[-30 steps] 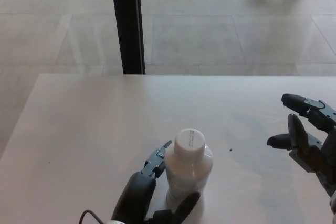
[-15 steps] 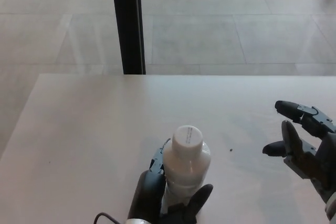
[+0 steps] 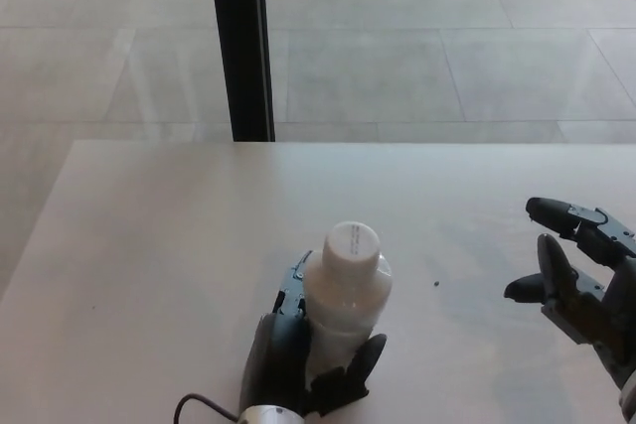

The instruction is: The robot uses its left hand to to lift the bottle kept on the middle of the desk and tilts it towards its right hand. It then uses its right hand to rotate its cap to open it and places the bottle and cap back on the desk

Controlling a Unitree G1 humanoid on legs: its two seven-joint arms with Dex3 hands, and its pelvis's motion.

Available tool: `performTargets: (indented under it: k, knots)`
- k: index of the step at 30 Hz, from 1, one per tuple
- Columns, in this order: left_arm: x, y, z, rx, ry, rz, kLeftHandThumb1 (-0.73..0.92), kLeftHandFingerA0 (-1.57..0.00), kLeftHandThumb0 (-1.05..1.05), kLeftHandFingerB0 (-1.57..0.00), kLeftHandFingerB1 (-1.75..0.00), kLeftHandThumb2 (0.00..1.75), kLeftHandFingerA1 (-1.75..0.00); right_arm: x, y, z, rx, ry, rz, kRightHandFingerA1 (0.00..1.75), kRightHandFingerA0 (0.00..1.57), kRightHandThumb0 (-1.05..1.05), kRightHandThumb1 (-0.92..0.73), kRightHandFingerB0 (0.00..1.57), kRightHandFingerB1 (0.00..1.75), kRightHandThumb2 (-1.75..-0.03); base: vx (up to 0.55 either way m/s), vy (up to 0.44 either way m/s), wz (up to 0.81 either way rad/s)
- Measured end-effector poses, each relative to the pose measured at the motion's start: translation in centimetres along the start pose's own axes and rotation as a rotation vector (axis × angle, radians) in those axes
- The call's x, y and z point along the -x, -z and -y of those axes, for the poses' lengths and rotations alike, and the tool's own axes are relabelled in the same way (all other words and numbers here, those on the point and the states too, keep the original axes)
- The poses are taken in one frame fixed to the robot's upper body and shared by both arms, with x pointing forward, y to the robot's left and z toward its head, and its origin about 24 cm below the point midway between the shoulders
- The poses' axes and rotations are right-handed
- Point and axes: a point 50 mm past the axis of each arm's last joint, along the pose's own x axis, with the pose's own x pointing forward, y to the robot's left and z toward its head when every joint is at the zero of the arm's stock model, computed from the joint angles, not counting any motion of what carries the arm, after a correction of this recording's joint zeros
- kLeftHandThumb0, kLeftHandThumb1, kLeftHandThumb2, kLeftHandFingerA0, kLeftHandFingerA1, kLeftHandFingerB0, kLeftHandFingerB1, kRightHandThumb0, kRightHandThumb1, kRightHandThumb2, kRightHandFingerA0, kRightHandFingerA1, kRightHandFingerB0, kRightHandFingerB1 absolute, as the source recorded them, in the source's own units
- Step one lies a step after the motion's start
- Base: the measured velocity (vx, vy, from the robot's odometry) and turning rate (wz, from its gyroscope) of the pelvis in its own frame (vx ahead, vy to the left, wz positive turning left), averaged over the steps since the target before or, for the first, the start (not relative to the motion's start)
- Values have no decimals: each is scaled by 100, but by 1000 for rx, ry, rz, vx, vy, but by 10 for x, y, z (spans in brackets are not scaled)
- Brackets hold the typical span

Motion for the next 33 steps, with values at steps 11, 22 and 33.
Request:
performTargets:
  k: [11, 22, 33]
  knots:
    - [-5, -10, 8, -23, -34, 51, 67, -95, 1, -75, -174, 158, -175, 2, 0, 2, 4, 8, 1, 131, 89, -57, -66, 52, 64, -62, 0, 0, 0]
    - [-6, -16, 5, -15, -43, 59, 71, -99, -4, -72, -175, 143, -175, 10, -19, -21, 140, -159, 98, 110, 101, -66, -40, 46, 66, -86, 0, 0, 0]
    - [-17, -33, -9, 14, -92, 53, 67, -99, 0, -68, -175, 130, -175, 31, -24, -45, 394, -358, 152, 116, 93, -68, -57, 40, 62, -58, 0, 0, 0]
